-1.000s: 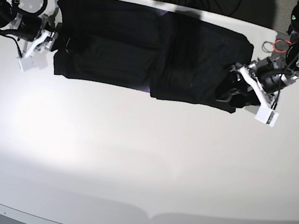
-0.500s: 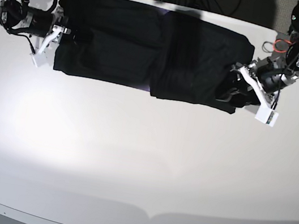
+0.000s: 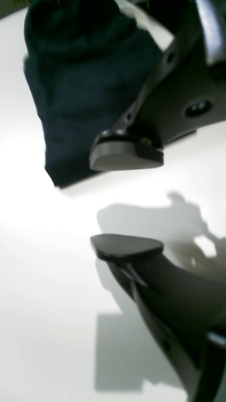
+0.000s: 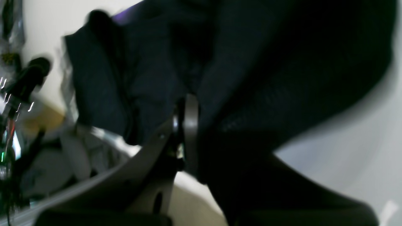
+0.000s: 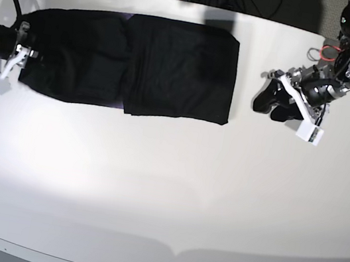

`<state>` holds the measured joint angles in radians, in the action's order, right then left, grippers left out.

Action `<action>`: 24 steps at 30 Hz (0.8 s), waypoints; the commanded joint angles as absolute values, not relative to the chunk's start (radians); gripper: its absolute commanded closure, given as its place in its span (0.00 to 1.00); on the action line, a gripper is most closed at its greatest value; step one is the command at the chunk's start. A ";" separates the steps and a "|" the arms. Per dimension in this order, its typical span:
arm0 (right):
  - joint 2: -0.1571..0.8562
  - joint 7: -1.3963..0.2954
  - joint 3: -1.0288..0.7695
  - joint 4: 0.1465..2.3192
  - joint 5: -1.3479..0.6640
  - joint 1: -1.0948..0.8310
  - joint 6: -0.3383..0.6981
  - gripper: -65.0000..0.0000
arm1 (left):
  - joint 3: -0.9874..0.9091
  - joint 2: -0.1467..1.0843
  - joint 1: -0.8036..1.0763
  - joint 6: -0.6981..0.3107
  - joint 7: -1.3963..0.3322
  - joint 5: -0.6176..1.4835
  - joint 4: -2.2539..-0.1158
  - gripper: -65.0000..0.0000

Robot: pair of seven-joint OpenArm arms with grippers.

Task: Fold the T-shirt properly
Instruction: 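Fold the strip end held by the right gripper toward the left gripper, then grasp the folded bundle with both grippers, flip it over, and lay it down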

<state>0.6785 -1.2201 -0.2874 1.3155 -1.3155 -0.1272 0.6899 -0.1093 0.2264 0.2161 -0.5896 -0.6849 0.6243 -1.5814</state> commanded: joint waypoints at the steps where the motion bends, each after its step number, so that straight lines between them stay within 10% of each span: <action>1: 0.686 -1.224 -0.295 1.365 -1.351 -0.117 0.698 1.00 | -0.109 0.226 0.223 -0.598 -0.664 0.643 -1.591 0.51; 24: 0.192 -1.179 0.015 1.819 -1.108 -0.108 0.698 1.00 | -0.107 0.078 0.338 -0.640 -0.579 0.415 -1.541 0.51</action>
<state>0.1932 -1.2007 0.0193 1.8008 -1.0691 -0.1192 0.6930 -0.1093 0.0719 0.3317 -0.6392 -0.5461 0.4343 -1.5360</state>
